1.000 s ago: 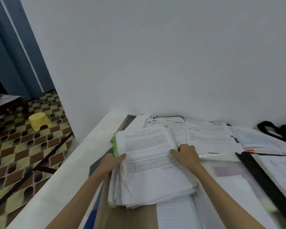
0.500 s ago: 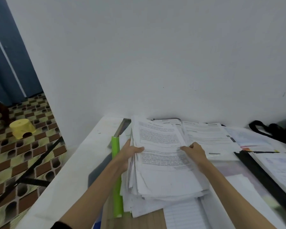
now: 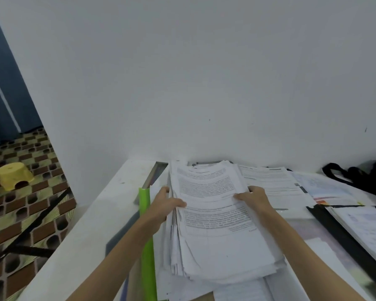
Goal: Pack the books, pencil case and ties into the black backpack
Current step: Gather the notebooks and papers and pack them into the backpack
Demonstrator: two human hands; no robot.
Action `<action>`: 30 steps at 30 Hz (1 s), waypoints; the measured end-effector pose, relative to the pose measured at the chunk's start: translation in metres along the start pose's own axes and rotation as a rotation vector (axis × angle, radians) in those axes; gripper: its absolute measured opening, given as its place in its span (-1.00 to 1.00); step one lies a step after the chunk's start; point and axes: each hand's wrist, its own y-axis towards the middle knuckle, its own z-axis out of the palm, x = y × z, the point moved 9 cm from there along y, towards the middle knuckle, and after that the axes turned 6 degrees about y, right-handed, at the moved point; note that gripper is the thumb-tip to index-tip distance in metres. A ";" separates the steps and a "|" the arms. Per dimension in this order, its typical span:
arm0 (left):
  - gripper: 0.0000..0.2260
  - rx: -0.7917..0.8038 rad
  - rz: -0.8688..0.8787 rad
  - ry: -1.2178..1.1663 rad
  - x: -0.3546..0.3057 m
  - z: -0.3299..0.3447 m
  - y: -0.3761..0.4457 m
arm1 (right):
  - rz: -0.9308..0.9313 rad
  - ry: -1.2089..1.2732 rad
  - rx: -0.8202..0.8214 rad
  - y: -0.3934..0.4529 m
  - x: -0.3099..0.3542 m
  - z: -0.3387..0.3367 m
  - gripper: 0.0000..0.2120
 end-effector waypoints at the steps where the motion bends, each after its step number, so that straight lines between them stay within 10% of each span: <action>1: -0.71 -0.039 -0.001 0.011 0.006 -0.007 -0.003 | -0.019 -0.018 0.014 -0.001 0.003 0.007 -0.84; 13: -0.48 -0.329 -0.076 -0.063 0.043 -0.044 -0.032 | -0.122 -0.289 0.106 -0.010 0.008 0.058 -0.83; 20: -0.71 -0.112 -0.004 0.097 0.013 -0.011 -0.022 | -0.052 -0.215 0.095 -0.007 -0.002 0.049 -0.84; 30: -0.39 -0.017 0.113 0.130 -0.011 0.016 -0.022 | -0.022 -0.046 0.073 -0.005 0.001 0.032 -0.71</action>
